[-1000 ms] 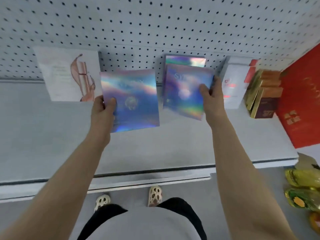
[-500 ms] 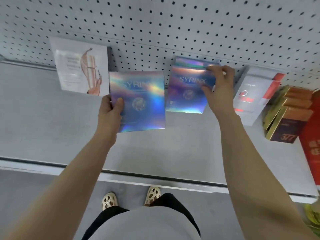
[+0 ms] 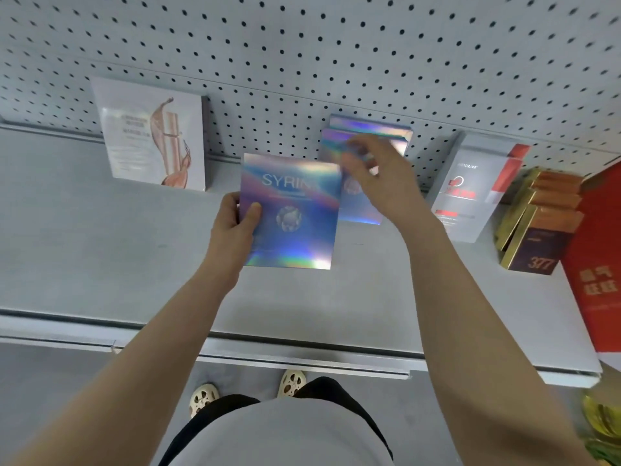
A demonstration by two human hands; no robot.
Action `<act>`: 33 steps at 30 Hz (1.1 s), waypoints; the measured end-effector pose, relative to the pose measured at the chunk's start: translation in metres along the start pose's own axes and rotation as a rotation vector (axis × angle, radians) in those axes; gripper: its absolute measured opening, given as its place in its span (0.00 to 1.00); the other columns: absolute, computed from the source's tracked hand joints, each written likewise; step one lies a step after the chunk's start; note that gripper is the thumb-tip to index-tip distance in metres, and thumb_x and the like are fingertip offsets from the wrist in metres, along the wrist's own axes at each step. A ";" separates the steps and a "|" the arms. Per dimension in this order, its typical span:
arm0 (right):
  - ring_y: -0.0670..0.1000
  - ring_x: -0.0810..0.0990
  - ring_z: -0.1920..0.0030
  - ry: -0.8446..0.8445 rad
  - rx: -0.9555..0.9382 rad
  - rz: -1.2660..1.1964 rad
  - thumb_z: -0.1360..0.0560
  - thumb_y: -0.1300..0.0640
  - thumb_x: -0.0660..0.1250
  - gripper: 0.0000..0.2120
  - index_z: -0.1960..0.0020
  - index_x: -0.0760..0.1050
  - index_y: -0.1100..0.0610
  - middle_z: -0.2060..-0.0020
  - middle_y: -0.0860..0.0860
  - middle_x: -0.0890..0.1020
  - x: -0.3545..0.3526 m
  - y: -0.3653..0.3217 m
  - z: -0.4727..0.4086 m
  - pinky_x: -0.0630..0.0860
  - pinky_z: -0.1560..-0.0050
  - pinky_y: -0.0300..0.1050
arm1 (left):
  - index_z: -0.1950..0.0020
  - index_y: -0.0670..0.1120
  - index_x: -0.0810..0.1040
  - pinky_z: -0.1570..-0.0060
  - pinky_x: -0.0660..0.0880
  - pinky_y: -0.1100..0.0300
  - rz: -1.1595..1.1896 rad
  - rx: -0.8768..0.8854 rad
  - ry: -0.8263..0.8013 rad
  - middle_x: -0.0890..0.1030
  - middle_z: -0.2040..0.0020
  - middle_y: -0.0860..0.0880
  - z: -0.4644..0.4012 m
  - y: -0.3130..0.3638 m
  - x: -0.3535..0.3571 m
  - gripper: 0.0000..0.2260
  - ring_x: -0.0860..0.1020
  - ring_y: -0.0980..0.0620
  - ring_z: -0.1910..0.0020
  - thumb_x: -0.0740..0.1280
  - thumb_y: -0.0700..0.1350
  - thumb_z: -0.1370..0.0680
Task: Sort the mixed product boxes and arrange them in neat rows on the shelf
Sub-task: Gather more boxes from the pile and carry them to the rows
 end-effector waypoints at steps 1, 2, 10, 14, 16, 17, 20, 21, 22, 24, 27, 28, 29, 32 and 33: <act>0.45 0.76 0.58 -0.126 0.039 -0.064 0.22 0.49 0.68 0.15 0.37 0.76 0.53 0.50 0.46 0.78 0.012 -0.003 0.005 0.72 0.54 0.32 | 0.44 0.46 0.72 0.62 0.75 0.66 -0.006 0.001 -0.022 0.79 0.55 0.52 0.002 -0.001 0.006 0.06 0.78 0.57 0.59 0.65 0.44 0.20; 0.43 0.75 0.62 -0.212 0.055 -0.125 0.23 0.53 0.70 0.14 0.38 0.76 0.54 0.54 0.44 0.78 0.021 -0.005 0.010 0.75 0.56 0.35 | 0.44 0.46 0.72 0.62 0.75 0.66 -0.013 -0.006 -0.042 0.79 0.55 0.52 0.003 -0.004 0.011 0.08 0.78 0.58 0.60 0.66 0.46 0.21; 0.39 0.71 0.67 -0.051 0.084 -0.145 0.24 0.57 0.70 0.11 0.42 0.78 0.53 0.64 0.31 0.77 -0.005 0.043 0.011 0.70 0.56 0.38 | 0.29 0.56 0.67 0.56 0.72 0.70 -0.230 -0.023 -0.304 0.77 0.41 0.57 0.012 -0.020 0.056 0.20 0.78 0.62 0.52 0.61 0.40 0.19; 0.38 0.74 0.55 0.055 -0.006 0.011 0.25 0.59 0.69 0.15 0.39 0.77 0.50 0.46 0.48 0.78 -0.020 0.042 0.000 0.66 0.52 0.30 | 0.23 0.56 0.59 0.42 0.68 0.63 -0.371 -0.067 -0.348 0.64 0.27 0.55 0.010 -0.033 0.076 0.25 0.73 0.53 0.36 0.62 0.44 0.18; 0.51 0.74 0.47 0.072 -0.060 0.150 0.27 0.58 0.71 0.20 0.36 0.77 0.51 0.42 0.55 0.75 -0.016 0.041 -0.003 0.67 0.46 0.35 | 0.22 0.55 0.57 0.36 0.69 0.58 -0.423 -0.063 -0.335 0.62 0.27 0.52 0.006 -0.032 0.082 0.27 0.72 0.52 0.36 0.62 0.45 0.19; 0.56 0.73 0.44 0.094 -0.081 0.211 0.28 0.58 0.72 0.21 0.36 0.77 0.52 0.42 0.57 0.73 -0.014 0.040 -0.003 0.67 0.43 0.39 | 0.22 0.54 0.56 0.34 0.69 0.54 -0.425 -0.049 -0.321 0.62 0.27 0.50 0.003 -0.031 0.084 0.28 0.72 0.50 0.35 0.63 0.45 0.19; 0.60 0.70 0.42 0.166 -0.094 0.314 0.29 0.59 0.74 0.23 0.34 0.76 0.54 0.41 0.59 0.73 -0.008 0.040 -0.001 0.68 0.39 0.45 | 0.22 0.53 0.55 0.33 0.69 0.48 -0.449 -0.036 -0.286 0.64 0.29 0.48 -0.002 -0.030 0.084 0.29 0.71 0.48 0.33 0.64 0.44 0.20; 0.60 0.70 0.41 0.179 -0.094 0.333 0.29 0.59 0.73 0.24 0.34 0.76 0.55 0.41 0.59 0.73 -0.007 0.039 0.000 0.67 0.38 0.45 | 0.23 0.53 0.57 0.34 0.70 0.48 -0.470 -0.033 -0.283 0.65 0.30 0.48 -0.002 -0.031 0.084 0.28 0.72 0.47 0.35 0.64 0.44 0.20; 0.60 0.69 0.40 0.195 -0.100 0.353 0.29 0.59 0.73 0.24 0.33 0.76 0.55 0.40 0.58 0.73 -0.006 0.038 0.000 0.66 0.37 0.44 | 0.24 0.54 0.59 0.35 0.71 0.48 -0.496 -0.020 -0.283 0.65 0.31 0.48 -0.002 -0.030 0.084 0.26 0.73 0.47 0.36 0.63 0.44 0.20; 0.61 0.68 0.37 0.226 -0.113 0.392 0.29 0.60 0.73 0.24 0.33 0.76 0.55 0.40 0.58 0.74 -0.006 0.037 0.001 0.64 0.36 0.43 | 0.26 0.53 0.63 0.36 0.71 0.50 -0.523 0.014 -0.284 0.66 0.35 0.49 -0.001 -0.028 0.084 0.24 0.75 0.47 0.39 0.63 0.43 0.21; 0.61 0.69 0.37 0.214 -0.099 0.401 0.28 0.60 0.73 0.24 0.32 0.75 0.55 0.39 0.58 0.74 -0.004 0.037 0.001 0.63 0.38 0.41 | 0.25 0.52 0.63 0.37 0.72 0.51 -0.536 0.026 -0.279 0.65 0.37 0.50 -0.003 -0.028 0.084 0.24 0.75 0.47 0.40 0.63 0.41 0.21; 0.61 0.69 0.37 0.207 -0.096 0.401 0.28 0.60 0.72 0.24 0.32 0.75 0.55 0.39 0.58 0.74 -0.004 0.037 0.001 0.62 0.38 0.40 | 0.25 0.52 0.63 0.37 0.72 0.51 -0.540 0.019 -0.275 0.65 0.35 0.49 -0.004 -0.028 0.083 0.25 0.75 0.47 0.40 0.63 0.41 0.21; 0.61 0.68 0.37 0.203 -0.097 0.405 0.27 0.60 0.72 0.24 0.32 0.75 0.55 0.38 0.59 0.73 -0.004 0.037 0.001 0.62 0.39 0.39 | 0.25 0.52 0.63 0.37 0.72 0.51 -0.542 0.012 -0.274 0.65 0.33 0.48 -0.004 -0.028 0.083 0.25 0.75 0.47 0.40 0.62 0.42 0.21; 0.61 0.69 0.37 0.191 -0.109 0.448 0.27 0.60 0.71 0.24 0.31 0.74 0.55 0.38 0.58 0.73 -0.003 0.035 0.002 0.66 0.38 0.44 | 0.24 0.52 0.63 0.38 0.72 0.55 -0.531 -0.008 -0.275 0.66 0.31 0.47 -0.002 -0.026 0.080 0.24 0.75 0.48 0.39 0.62 0.42 0.20; 0.61 0.69 0.37 0.190 -0.108 0.468 0.27 0.59 0.70 0.24 0.31 0.73 0.55 0.38 0.58 0.73 -0.003 0.034 0.002 0.68 0.38 0.48 | 0.25 0.51 0.64 0.38 0.71 0.56 -0.524 -0.016 -0.273 0.67 0.30 0.47 -0.001 -0.025 0.078 0.23 0.75 0.49 0.38 0.62 0.42 0.20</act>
Point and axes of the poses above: each hand's wrist, its own z-axis away from the middle knuckle, its own x-axis out of the palm, y = z × x, the point moved 8 cm from there along -z, towards the middle knuckle
